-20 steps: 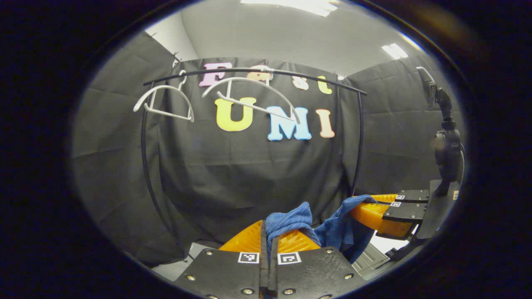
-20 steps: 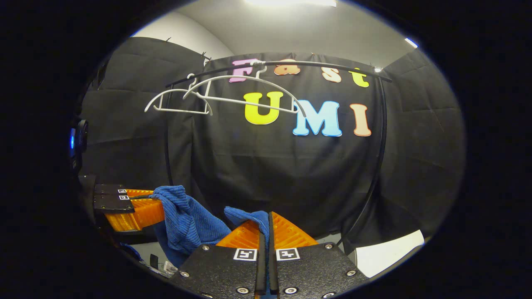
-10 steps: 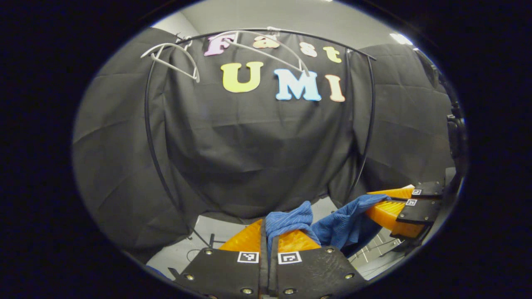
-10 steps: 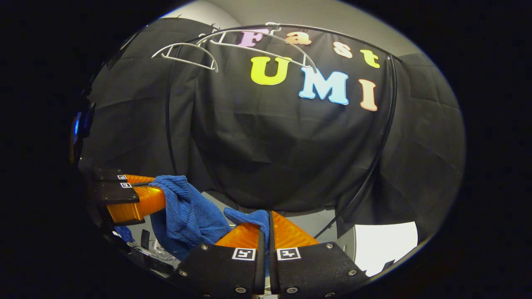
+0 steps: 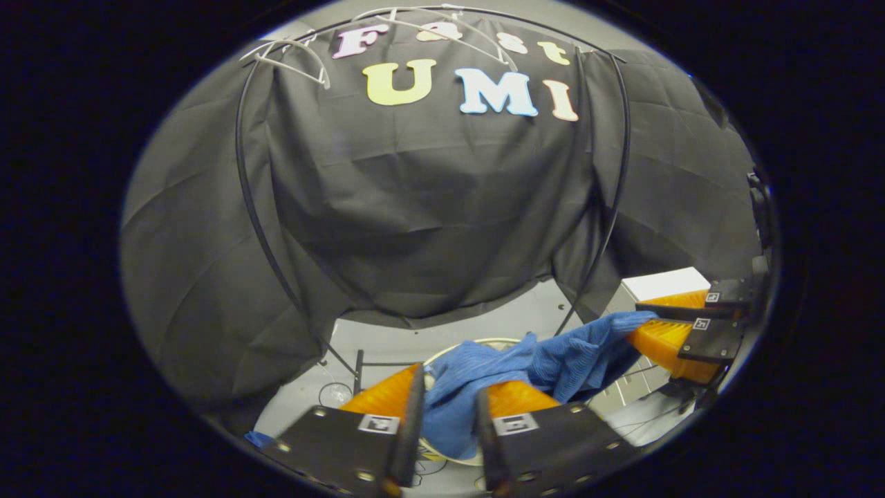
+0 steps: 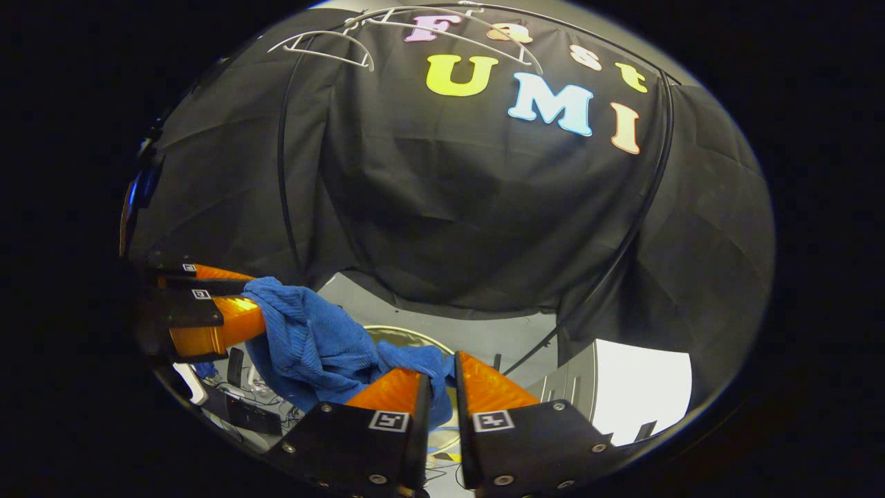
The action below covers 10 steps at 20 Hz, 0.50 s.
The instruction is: Grasp the clothes on the hanger with both hands and then place them into the laundry hamper below.
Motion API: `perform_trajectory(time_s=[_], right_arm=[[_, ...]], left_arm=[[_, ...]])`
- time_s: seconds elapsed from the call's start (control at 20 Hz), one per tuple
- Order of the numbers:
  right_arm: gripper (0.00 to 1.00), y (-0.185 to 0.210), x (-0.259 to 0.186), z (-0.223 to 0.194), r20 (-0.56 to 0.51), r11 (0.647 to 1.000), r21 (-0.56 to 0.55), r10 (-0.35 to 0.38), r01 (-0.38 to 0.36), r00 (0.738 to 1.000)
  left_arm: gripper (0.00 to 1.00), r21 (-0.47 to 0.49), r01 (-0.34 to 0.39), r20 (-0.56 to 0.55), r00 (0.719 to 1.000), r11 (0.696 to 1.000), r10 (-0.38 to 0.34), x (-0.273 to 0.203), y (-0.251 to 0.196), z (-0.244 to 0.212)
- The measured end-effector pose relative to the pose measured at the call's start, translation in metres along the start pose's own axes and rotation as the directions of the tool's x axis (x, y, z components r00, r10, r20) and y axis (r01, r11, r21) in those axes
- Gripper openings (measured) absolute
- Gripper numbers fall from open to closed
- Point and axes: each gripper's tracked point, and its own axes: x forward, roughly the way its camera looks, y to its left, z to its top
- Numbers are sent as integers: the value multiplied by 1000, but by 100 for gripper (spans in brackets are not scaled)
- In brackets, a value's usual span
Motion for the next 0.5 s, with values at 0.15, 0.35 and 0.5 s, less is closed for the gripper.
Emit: perform_trajectory(time_s=[0.15, 0.35, 0.5], right_arm=[[60, 3, -2, -25, -46, 1000, 2, 2, -1, 999], [85, 1, -6, -26, -38, 1000, 6, -6, 7, 999], [89, -2, -11, -21, -21, 1000, 17, -14, 14, 1000]], left_arm=[[92, 27, -13, 0, 1000, 1000, 13, -6, 4, -3], [92, 45, -11, 14, 1000, 999, 10, -10, 4, 5], [92, 45, -20, 33, 999, 999, 19, -17, 6, 11]])
